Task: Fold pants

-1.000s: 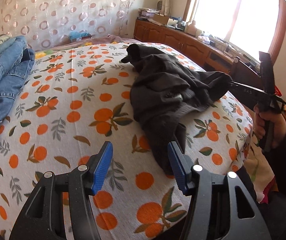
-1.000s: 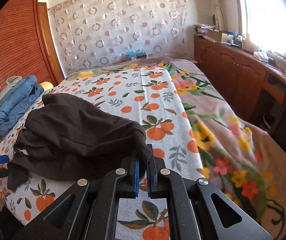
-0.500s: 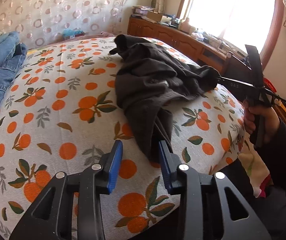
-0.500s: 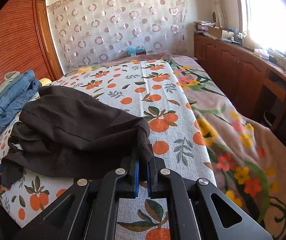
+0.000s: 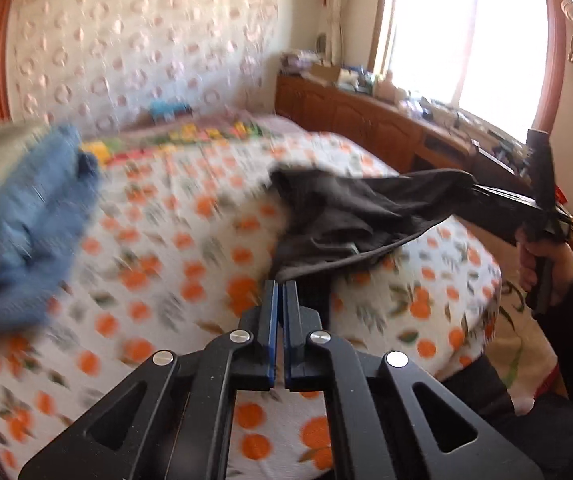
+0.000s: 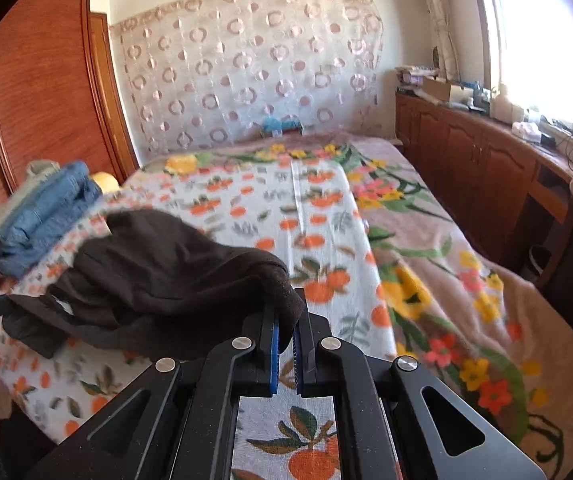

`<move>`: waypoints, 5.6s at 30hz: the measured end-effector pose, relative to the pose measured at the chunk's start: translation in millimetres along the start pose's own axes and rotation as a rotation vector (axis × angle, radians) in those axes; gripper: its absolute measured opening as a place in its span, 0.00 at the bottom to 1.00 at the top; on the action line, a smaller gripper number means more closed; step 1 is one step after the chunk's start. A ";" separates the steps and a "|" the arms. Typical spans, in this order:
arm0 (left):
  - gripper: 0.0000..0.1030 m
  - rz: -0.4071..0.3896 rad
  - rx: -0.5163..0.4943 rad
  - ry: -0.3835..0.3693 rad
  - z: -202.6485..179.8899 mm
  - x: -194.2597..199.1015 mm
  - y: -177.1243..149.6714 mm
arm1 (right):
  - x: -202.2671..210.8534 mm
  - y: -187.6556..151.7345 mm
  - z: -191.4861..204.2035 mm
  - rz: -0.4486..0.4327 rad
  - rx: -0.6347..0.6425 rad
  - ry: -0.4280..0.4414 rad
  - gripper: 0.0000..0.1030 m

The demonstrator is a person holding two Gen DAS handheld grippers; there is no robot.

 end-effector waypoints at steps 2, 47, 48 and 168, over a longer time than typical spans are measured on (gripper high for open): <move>0.03 -0.028 -0.009 0.025 7.4 13.0 12.2 | 16.3 14.0 6.0 -0.034 0.011 0.015 0.05; 0.03 -0.030 -0.092 0.256 88.0 2.8 53.1 | -14.6 19.0 44.5 0.049 0.110 0.143 0.05; 0.03 0.012 -0.083 0.248 86.6 -13.8 32.8 | -29.9 -3.5 36.2 0.096 0.096 0.129 0.05; 0.76 0.089 0.089 0.085 135.8 -177.4 51.1 | -200.3 56.0 -29.5 0.178 0.122 -0.161 0.07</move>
Point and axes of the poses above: each gripper's, at about its wrist camera, not at the fingertips, and x roughly against the way its jaws point, z to its left, y to its top, the point moved 9 cm from there along -x, roughly the way its jaws point, and after that the axes turned 12 degrees about -x, right-handed, at the moved point
